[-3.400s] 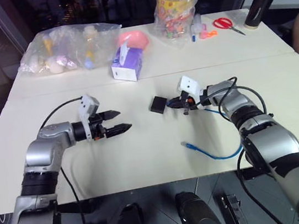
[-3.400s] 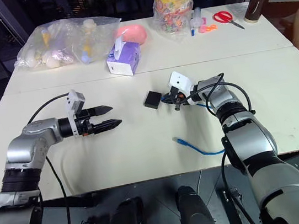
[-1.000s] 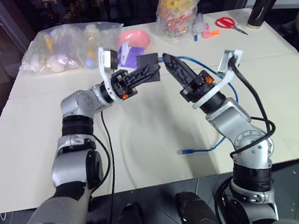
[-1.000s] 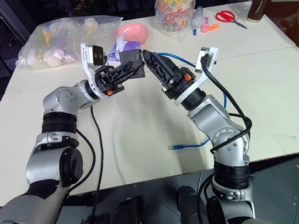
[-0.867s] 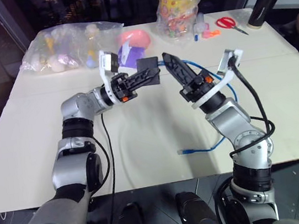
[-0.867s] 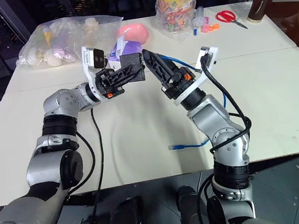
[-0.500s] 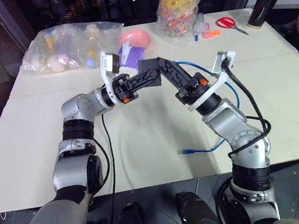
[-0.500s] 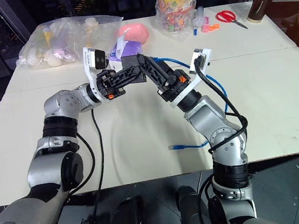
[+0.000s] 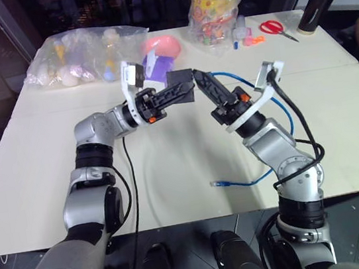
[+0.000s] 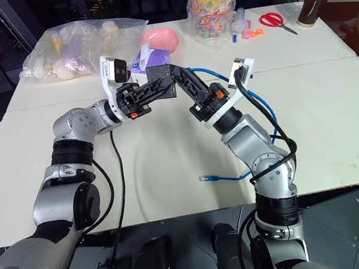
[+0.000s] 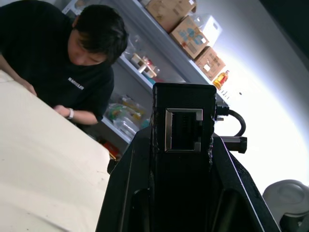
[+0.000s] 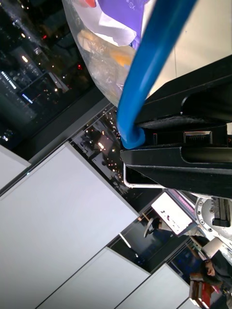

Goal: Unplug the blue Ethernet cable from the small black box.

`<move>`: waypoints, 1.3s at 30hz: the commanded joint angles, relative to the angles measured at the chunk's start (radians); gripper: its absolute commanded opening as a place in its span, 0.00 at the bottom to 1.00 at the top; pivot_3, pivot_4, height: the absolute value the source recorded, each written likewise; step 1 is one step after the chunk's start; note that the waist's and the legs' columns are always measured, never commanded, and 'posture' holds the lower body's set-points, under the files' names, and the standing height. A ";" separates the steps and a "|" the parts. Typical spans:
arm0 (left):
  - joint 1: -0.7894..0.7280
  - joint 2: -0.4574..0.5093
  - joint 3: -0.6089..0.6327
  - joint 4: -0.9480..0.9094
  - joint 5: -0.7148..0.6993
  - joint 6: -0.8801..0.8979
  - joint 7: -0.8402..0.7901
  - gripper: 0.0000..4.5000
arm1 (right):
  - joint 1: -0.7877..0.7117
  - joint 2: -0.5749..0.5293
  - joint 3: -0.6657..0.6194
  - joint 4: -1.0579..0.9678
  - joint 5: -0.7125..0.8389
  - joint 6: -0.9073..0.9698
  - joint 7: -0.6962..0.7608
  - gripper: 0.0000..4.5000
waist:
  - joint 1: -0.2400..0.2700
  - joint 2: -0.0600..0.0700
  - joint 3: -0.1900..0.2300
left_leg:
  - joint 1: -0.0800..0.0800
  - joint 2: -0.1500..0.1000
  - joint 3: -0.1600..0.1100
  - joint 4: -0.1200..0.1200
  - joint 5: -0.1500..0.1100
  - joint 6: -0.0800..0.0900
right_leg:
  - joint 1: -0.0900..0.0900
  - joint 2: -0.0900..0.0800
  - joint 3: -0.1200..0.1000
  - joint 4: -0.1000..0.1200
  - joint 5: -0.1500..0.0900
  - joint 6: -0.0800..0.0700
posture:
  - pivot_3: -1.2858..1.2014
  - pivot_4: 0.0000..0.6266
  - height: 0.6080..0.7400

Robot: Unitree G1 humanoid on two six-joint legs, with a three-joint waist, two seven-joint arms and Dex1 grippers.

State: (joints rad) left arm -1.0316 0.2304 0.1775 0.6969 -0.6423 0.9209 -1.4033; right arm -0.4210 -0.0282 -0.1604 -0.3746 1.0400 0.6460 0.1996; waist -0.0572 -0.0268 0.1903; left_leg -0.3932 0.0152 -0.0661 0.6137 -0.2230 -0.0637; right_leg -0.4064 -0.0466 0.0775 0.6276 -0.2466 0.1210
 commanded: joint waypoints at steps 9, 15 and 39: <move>-0.010 0.091 0.058 0.073 0.068 -0.262 0.185 0.12 | -0.005 -0.166 -0.181 0.044 0.022 -0.049 -0.033 0.01 | 0.011 0.000 0.000 | 0.000 0.000 0.001 -0.001 0.000 0.000 | 0.000 0.000 0.000 -0.002 0.000 0.000 | 0.52 0.24 0.99; 0.103 -0.021 -0.044 -0.103 0.224 -0.592 0.361 0.12 | -0.025 -0.286 -0.200 0.238 -0.123 -0.022 -0.119 0.01 | 0.026 0.000 0.000 | -0.003 0.000 0.002 -0.001 0.000 0.000 | 0.001 -0.001 0.001 -0.008 0.000 0.000 | 0.52 0.24 0.99; 0.091 -0.250 -0.192 0.391 0.521 -1.256 0.615 0.12 | -0.013 -0.324 -0.170 0.371 -0.361 0.088 -0.059 0.99 | 0.041 0.001 -0.001 | -0.009 0.000 0.003 0.000 -0.002 0.003 | -0.003 0.000 0.002 -0.012 0.001 0.001 | 0.52 0.24 0.99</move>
State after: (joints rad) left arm -0.9196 -0.0151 -0.0226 1.0766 -0.1301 -0.3028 -0.7877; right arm -0.4340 -0.3574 -0.3162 0.0829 0.6621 0.7319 0.1468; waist -0.0167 -0.0258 0.1897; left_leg -0.4019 0.0149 -0.0626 0.6142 -0.2246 -0.0609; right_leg -0.4093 -0.0466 0.0794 0.6151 -0.2459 0.1219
